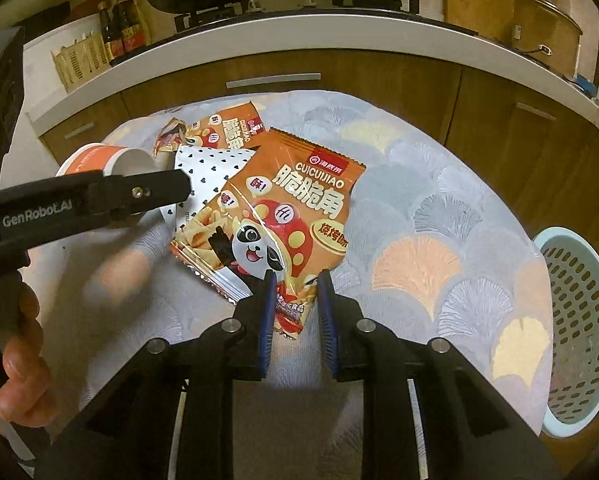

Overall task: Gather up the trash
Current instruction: 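Grasp the orange snack bag with the right tool while the left tool grasps the white dotted paper, then carry snack bag and dotted paper over the wastebasket and open both tools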

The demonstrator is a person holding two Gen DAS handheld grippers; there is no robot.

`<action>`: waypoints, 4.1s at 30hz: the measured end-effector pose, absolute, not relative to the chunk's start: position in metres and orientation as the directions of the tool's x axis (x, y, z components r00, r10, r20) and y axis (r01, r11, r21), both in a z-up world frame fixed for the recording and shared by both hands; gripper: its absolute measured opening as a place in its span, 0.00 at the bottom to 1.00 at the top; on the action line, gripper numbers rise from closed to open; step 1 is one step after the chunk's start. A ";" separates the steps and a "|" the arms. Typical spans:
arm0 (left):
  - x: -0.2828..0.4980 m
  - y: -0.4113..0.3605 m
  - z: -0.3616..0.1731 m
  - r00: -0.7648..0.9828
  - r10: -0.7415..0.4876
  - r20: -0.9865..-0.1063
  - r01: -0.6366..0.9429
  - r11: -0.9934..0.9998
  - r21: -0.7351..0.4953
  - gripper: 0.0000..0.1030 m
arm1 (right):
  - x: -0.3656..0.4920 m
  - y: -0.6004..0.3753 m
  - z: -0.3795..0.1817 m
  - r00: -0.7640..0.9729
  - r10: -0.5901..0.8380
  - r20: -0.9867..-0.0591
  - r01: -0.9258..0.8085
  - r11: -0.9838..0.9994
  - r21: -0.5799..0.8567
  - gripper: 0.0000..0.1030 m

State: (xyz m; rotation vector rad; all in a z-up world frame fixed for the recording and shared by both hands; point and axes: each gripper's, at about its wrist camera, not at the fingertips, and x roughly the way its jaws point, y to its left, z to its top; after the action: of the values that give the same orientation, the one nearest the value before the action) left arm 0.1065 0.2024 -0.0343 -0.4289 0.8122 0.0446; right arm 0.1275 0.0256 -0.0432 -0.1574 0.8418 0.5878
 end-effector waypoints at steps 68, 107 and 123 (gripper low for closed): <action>0.071 0.129 0.020 0.783 -0.300 -0.545 0.140 0.939 -0.315 0.00 | 0.119 -0.052 0.008 0.681 0.322 -0.658 -0.331 0.936 0.116 0.17; 0.213 -0.115 -0.043 0.548 -0.421 -0.722 0.426 0.884 -0.192 0.44 | 0.181 -0.282 -0.082 0.593 0.154 -0.791 0.054 0.972 0.230 0.49; 0.188 -0.082 -0.032 0.598 -0.391 -0.699 0.365 0.910 -0.196 0.44 | 0.171 -0.264 -0.064 0.619 0.197 -0.760 -0.004 0.969 0.248 0.49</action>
State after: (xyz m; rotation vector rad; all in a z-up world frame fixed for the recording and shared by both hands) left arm 0.1885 -0.0822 -0.0319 -0.0340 0.8193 -0.4387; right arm 0.1708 -0.2644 -0.0643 0.2314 0.8979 0.1172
